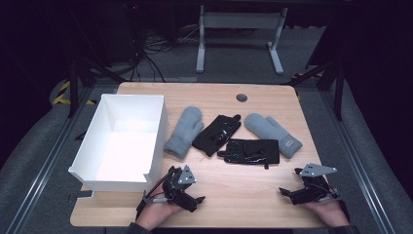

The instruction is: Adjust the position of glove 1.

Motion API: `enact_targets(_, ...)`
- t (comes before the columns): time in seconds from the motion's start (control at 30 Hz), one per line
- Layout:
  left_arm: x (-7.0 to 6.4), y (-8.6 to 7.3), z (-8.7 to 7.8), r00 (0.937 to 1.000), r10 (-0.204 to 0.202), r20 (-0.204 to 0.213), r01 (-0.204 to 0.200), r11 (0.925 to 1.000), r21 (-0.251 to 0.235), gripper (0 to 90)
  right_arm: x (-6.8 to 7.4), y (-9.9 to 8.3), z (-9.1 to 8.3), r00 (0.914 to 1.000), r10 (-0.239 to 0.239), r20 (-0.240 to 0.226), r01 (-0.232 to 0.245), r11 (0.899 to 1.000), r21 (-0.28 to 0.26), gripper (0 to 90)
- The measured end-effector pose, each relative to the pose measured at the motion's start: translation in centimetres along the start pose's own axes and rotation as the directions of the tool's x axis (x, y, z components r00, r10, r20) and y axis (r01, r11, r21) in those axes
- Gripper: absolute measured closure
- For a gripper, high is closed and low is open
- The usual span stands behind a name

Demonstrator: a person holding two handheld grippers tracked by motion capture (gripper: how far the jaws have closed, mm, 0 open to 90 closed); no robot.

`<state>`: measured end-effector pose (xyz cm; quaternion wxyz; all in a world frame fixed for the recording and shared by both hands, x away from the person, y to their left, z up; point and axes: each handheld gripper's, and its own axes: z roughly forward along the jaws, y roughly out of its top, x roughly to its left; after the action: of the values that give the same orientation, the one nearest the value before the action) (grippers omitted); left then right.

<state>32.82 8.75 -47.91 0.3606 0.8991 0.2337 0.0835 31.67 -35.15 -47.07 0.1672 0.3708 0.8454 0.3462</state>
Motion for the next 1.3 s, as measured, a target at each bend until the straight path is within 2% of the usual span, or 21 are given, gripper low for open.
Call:
enact_targets(0.2,0.0,0.0,0.0,1.0,0.0,0.003,0.0,1.0,-0.001,0.0,0.1,0.3,0.0,0.9999,-0.013,-0.006,0.013,1.0,0.02,0.7)
enact_targets(0.33,0.1,0.0,0.0,1.0,0.005,0.006,-0.005,1.0,0.0,0.0,0.0,1.0,-0.4,0.9993,-0.029,0.021,0.029,0.999,0.017,0.8)
enact_targets(0.53,0.2,0.1,0.1,0.9999,0.008,0.011,-0.008,1.0,0.0,0.0,-0.9,1.9,-0.2,0.9996,-0.009,-0.027,0.01,0.999,0.032,4.2)
enact_targets(0.7,0.2,0.1,0.1,0.9999,0.01,0.012,-0.01,1.0,0.0,0.0,-1.6,2.8,-0.5,0.9998,0.007,-0.018,-0.008,1.0,-0.01,6.2)
enact_targets(1.03,0.2,0.2,0.1,0.9999,0.009,0.011,-0.009,1.0,-0.001,0.0,-3.3,5.3,-0.4,0.9995,0.02,0.023,-0.019,0.998,-0.06,8.1)
enact_targets(1.3,0.2,0.1,0.1,0.9999,0.009,0.011,-0.009,1.0,0.0,0.1,-5.0,8.2,1.0,0.9977,0.033,0.059,-0.027,0.996,-0.089,9.7)
